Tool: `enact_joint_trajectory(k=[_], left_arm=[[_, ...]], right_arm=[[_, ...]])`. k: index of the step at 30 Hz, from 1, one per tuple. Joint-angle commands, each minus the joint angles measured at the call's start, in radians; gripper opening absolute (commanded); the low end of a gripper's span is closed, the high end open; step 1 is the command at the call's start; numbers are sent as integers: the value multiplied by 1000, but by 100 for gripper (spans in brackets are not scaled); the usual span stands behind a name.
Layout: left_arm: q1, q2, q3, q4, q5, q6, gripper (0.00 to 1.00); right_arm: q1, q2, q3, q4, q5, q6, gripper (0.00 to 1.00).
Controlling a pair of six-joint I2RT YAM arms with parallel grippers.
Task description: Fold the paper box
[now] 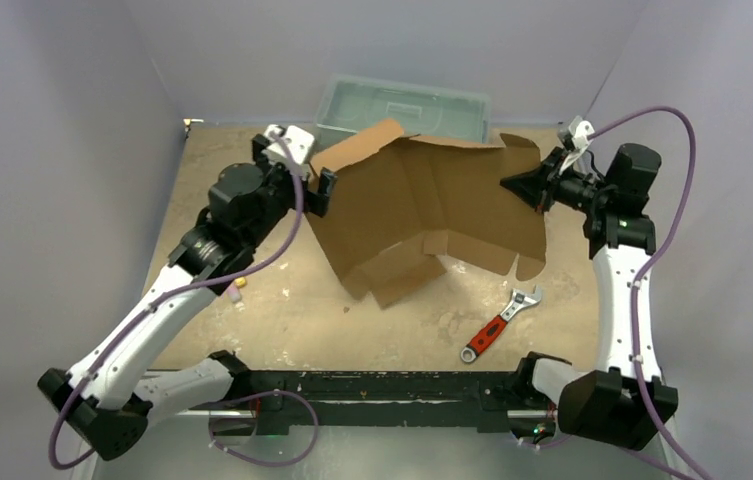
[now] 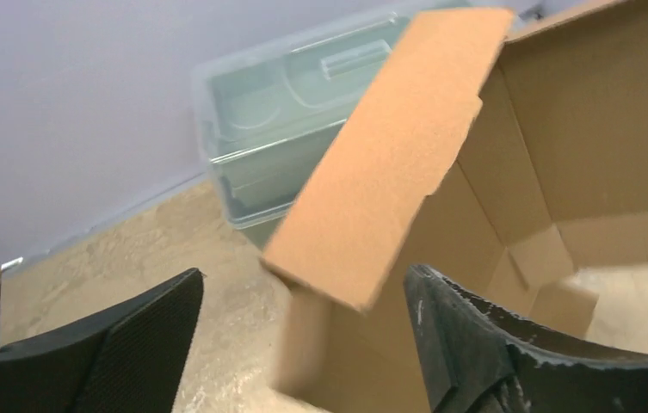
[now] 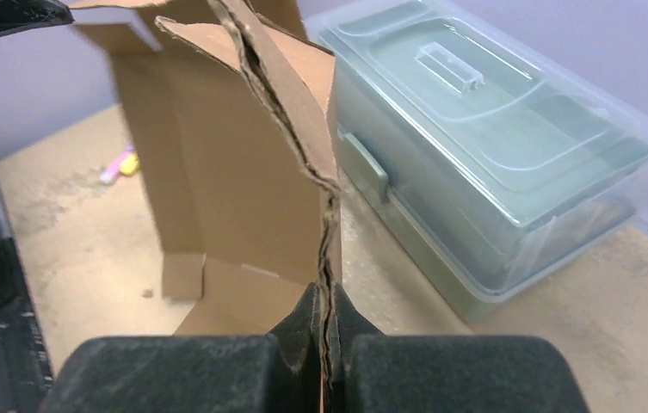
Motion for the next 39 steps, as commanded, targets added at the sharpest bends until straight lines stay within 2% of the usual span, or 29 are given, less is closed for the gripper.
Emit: enact_joint_trajectory(k=[1, 5, 9, 14, 17, 20, 23, 26, 34, 37, 39], left_arm=[[4, -111, 63, -65, -143, -231, 91], [3, -188, 94, -95, -10, -323, 93], [3, -208, 65, -94, 190, -409, 90], [3, -178, -59, 77, 335, -516, 87], [3, -90, -50, 173, 370, -547, 83], [4, 16, 2, 219, 366, -551, 75], [3, 100, 41, 307, 303, -552, 63], [4, 160, 53, 396, 250, -557, 46], [3, 247, 88, 528, 213, -556, 38], [4, 277, 101, 555, 216, -560, 27], [4, 303, 108, 576, 220, -556, 17]], right_arm=[[-4, 12, 74, -4, -52, 201, 0], [-4, 51, 149, -160, -81, 151, 0], [-4, 39, 116, -162, -76, 124, 0], [-4, -4, 49, -94, -99, 141, 0], [-4, -22, 32, -82, -112, 132, 0], [-4, -27, 28, -100, -119, 106, 0], [-5, -30, 24, -104, -118, 95, 0], [-4, -30, 26, -111, -118, 87, 0], [-4, -26, 19, -115, -115, 75, 0], [-4, -23, 19, -115, -119, 74, 0], [-4, -22, 20, -115, -122, 75, 0]])
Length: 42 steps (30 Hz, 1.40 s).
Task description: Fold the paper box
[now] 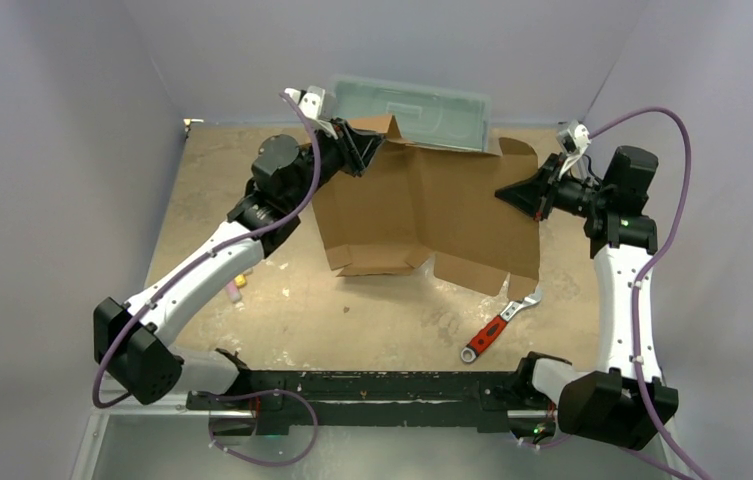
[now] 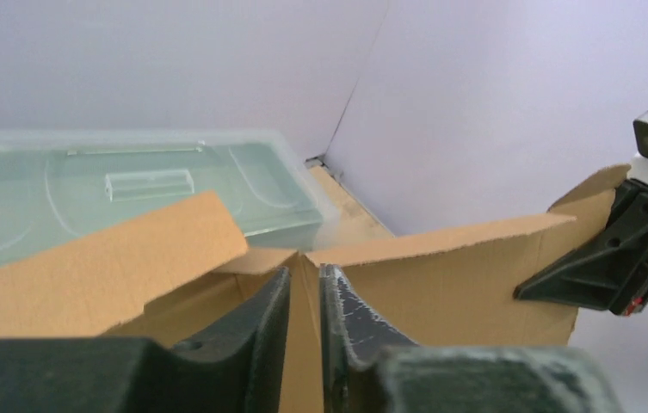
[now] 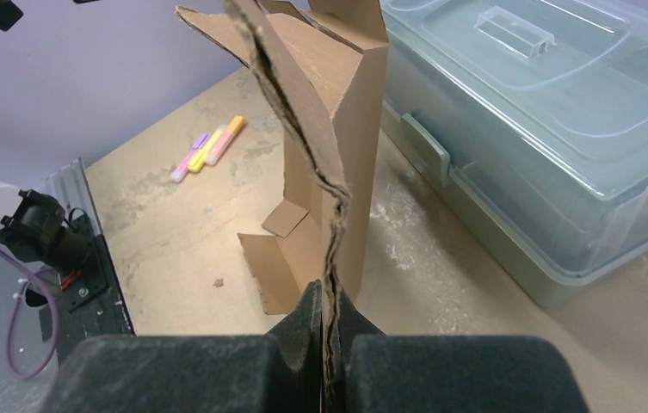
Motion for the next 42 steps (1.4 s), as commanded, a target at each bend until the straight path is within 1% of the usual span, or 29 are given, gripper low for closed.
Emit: enact_joint_trajectory(k=[1, 3, 6, 11, 16, 19, 24, 27, 32, 42], left_arm=[[3, 52, 52, 125, -4, -10, 12], [4, 78, 69, 142, 8, -10, 6], [2, 122, 112, 153, 36, -10, 3], [2, 200, 186, 142, 52, 16, 2], [2, 275, 259, 31, 39, 102, 0], [2, 278, 240, -14, 24, 139, 0], [2, 261, 182, -49, -4, 191, 0], [2, 265, 168, -61, 3, 208, 0], [0, 286, 166, -83, 29, 213, 0], [-30, 316, 115, -79, 54, 192, 0]], right_arm=[[-1, -9, 0, 2, -36, -14, 0], [-1, -11, -2, 2, -37, -15, 0], [-1, -13, -4, 1, -37, -16, 0], [-1, -13, -5, 0, -42, -18, 0], [-1, -18, -7, -1, -44, -21, 0], [-2, -22, -10, 0, -44, -23, 0], [0, -11, -12, 2, -49, -27, 0], [-1, -7, -12, -1, -50, -29, 0], [1, -10, -11, -6, -50, -33, 0], [3, -5, -9, -10, -56, -35, 0]])
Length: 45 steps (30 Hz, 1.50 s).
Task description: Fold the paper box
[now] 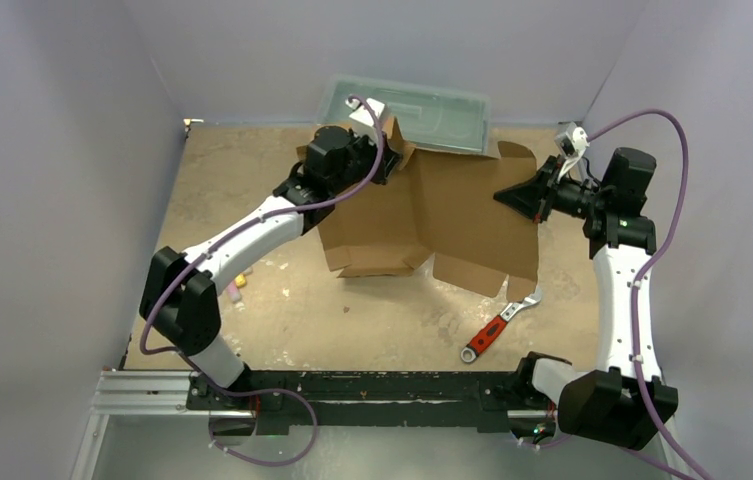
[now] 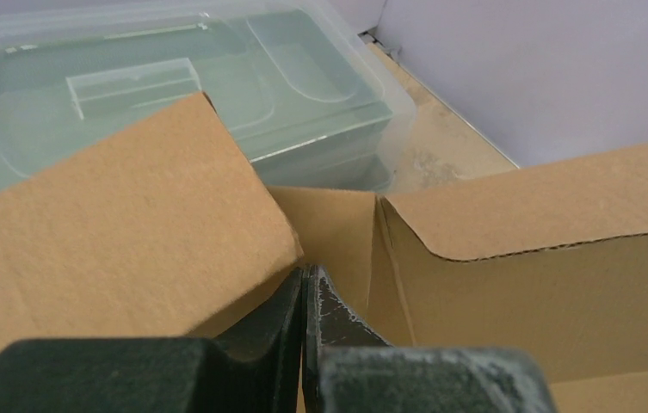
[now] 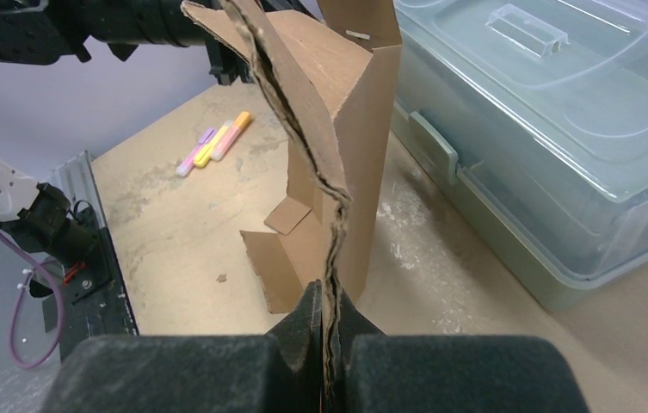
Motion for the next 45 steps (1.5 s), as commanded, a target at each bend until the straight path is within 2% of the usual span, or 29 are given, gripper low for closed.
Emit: enact_joint_trajectory(k=[1, 10, 15, 20, 22, 27, 29, 31, 34, 37, 40, 42, 44, 45], left_arm=[[-20, 29, -20, 18, 18, -1, 0], [-27, 54, 8, 53, 25, -36, 0], [-24, -85, -71, 1, 25, -13, 0], [-18, -303, -195, -150, 69, 0, 22], [-14, -410, -259, -217, 47, -12, 33], [20, -692, -403, -332, -134, -53, 71], [44, -778, -429, -378, -227, -63, 82], [78, -797, -430, -399, -296, -67, 87], [161, -739, -374, -428, -317, -79, 86], [274, -660, -314, -418, -294, -101, 69], [418, -603, -320, -348, -128, -158, 56], [497, -570, -346, -290, 41, -229, 39], [526, -564, -393, -217, 154, -283, 29], [527, -572, -420, -168, 198, -300, 27]], right_arm=[[2, -8, 3, -8, -31, -12, 0], [2, -21, -3, -25, -4, -33, 0], [2, -42, -1, -38, 61, -65, 0], [1, -90, -33, -47, 113, -124, 0], [-1, -104, -43, -63, 115, -159, 0], [-17, -112, -61, -84, 91, -209, 0], [-22, -109, -62, -90, 79, -218, 0], [-26, -110, -61, -92, 65, -226, 0], [-28, -118, -72, -88, 52, -232, 0], [-32, -130, -95, -51, 28, -200, 0], [-39, -142, -114, -18, 13, -186, 0], [-40, -149, -127, -4, 9, -179, 0], [-43, -157, -141, 21, 4, -167, 0], [-43, -160, -147, 29, 2, -164, 0]])
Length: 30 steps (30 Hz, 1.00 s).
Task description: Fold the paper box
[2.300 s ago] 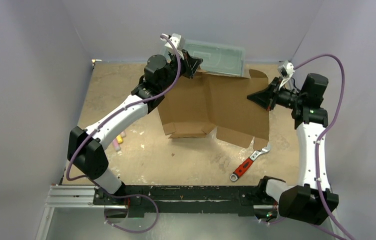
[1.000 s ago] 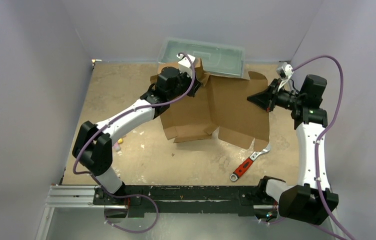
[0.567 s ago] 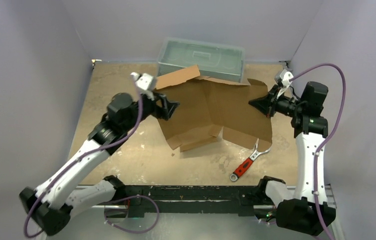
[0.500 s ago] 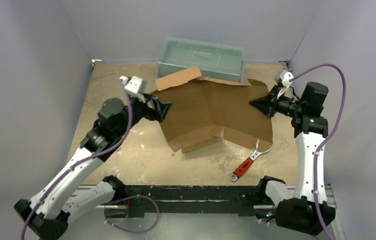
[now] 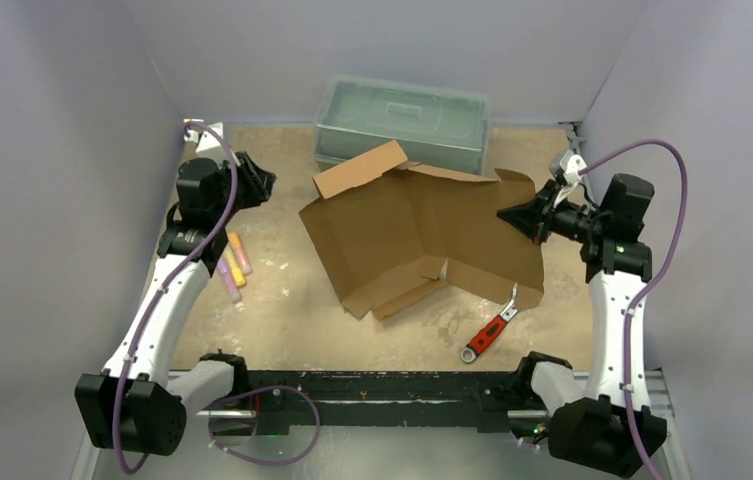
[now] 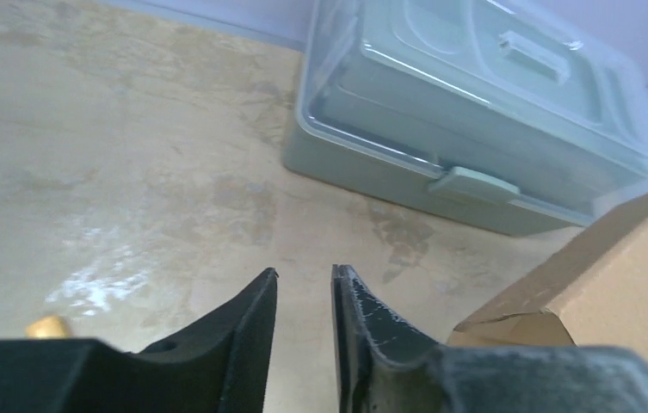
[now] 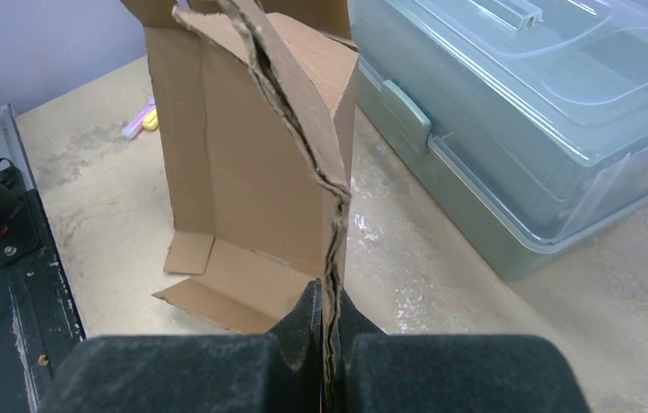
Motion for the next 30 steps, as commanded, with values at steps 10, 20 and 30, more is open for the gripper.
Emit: enact_joint_trajectory(k=[10, 20, 30], left_arm=[[35, -149, -180, 234, 442, -188, 26], [32, -148, -264, 194, 586, -274, 26], [-8, -18, -267, 144, 586, -225, 26]], right_arm=[[-9, -35, -45, 112, -66, 35, 0], [-9, -34, -50, 118, -64, 43, 0], [-9, -43, -56, 110, -50, 41, 0]])
